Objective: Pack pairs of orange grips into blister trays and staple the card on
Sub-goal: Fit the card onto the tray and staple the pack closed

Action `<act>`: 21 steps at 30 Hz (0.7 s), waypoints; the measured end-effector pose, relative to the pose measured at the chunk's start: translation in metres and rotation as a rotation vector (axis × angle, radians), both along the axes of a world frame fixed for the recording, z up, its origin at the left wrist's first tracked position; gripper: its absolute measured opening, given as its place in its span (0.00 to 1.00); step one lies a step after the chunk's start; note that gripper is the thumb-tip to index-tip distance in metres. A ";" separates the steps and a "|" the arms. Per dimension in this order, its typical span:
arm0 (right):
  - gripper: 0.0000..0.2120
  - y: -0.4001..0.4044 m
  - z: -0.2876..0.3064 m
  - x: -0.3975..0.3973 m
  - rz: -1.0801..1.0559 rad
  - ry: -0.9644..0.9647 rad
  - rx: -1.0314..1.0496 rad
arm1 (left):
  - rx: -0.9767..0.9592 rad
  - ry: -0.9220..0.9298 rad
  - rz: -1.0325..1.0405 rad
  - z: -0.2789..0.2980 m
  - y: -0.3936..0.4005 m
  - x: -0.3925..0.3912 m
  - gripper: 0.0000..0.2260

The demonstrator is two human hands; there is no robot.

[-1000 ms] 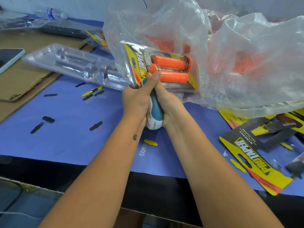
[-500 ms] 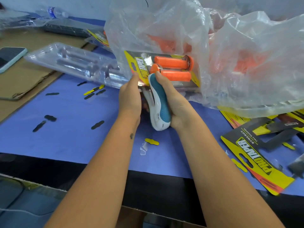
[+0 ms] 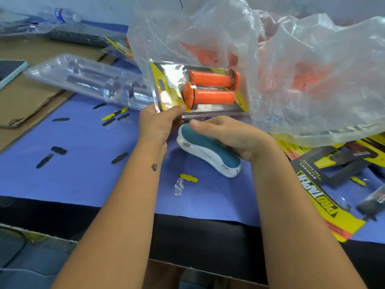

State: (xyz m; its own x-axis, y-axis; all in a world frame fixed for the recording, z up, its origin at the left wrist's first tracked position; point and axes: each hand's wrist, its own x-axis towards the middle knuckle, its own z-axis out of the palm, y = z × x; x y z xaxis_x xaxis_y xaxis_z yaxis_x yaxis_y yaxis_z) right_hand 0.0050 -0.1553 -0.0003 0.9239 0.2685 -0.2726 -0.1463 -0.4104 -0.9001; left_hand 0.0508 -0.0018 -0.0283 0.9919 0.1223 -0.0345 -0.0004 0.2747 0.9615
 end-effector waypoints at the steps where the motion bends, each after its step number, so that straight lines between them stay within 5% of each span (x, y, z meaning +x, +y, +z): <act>1: 0.35 -0.001 -0.001 0.003 -0.065 0.015 0.036 | -0.011 0.006 0.030 0.000 0.000 0.001 0.06; 5: 0.21 -0.008 -0.008 0.012 -0.344 0.124 0.368 | -0.102 0.020 0.086 0.001 0.001 0.004 0.10; 10: 0.07 -0.005 -0.009 0.012 -0.548 0.184 1.025 | -0.111 -0.045 0.008 0.004 -0.002 -0.001 0.12; 19: 0.06 0.033 -0.002 0.017 -0.568 0.046 1.107 | -0.096 -0.150 -0.111 0.010 0.000 -0.006 0.03; 21: 0.09 0.036 0.007 0.018 -0.580 0.047 1.153 | -0.263 -0.148 -0.214 0.010 0.006 -0.006 0.14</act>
